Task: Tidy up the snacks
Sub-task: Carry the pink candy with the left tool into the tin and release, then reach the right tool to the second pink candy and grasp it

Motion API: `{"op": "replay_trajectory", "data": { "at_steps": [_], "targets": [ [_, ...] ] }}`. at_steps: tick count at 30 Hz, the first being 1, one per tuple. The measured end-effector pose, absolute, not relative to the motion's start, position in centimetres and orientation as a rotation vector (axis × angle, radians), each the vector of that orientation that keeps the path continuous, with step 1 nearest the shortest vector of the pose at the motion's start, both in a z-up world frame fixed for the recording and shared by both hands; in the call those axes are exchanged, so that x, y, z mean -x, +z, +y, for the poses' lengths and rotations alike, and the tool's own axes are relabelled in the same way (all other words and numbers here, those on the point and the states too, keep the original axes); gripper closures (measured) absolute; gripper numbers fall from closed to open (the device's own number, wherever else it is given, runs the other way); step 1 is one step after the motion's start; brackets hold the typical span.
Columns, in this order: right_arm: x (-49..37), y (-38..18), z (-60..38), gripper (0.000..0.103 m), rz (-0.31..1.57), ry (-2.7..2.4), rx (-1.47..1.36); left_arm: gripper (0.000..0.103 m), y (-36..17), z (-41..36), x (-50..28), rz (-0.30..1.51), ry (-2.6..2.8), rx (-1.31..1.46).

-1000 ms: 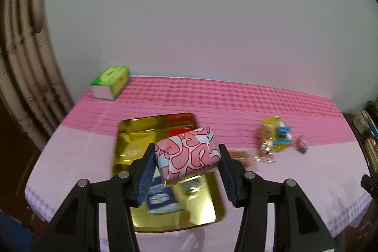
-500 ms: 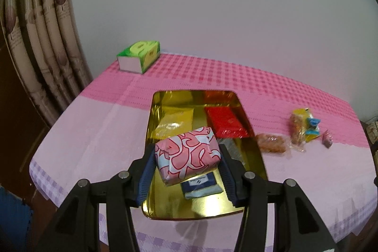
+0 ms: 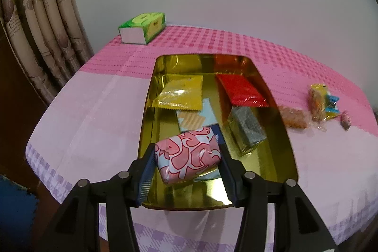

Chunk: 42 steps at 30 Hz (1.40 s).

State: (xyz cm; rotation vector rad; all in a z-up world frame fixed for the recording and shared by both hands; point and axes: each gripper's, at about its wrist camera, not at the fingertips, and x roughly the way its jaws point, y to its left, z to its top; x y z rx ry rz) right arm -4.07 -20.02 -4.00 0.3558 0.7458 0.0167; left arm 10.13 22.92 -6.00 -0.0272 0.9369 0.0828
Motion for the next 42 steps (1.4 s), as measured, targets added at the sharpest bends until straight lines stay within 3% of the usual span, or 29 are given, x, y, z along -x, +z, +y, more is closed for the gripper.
{"op": "replay_trajectory", "data": {
  "at_steps": [19, 21, 23, 25, 42],
  "targets": [
    [3.6, -4.6, -19.4, 0.007, 0.773, 0.021, -0.339, 0.050, -7.3, 22.9, -9.9, 0.952, 0.097, 0.025],
    [3.5, -4.8, -19.3, 0.007, 0.782, 0.022, -0.331, 0.047, -7.1, 22.8, -9.8, 0.944, 0.095, 0.020],
    [3.3, -5.1, -19.1, 0.007, 0.792, 0.020, -0.323, 0.032, -6.6, 22.6, -9.7, 0.918, 0.102, -0.007],
    [3.2, -5.5, -18.9, 0.007, 0.802, 0.019, -0.315, 0.030, -6.1, 22.4, -9.5, 0.900, 0.099, -0.025],
    [0.6, -10.5, -17.1, 0.007, 0.882, -0.001, -0.194, 0.030, -4.1, 22.0, -5.3, 0.801, 0.031, -0.170]
  ]
}}
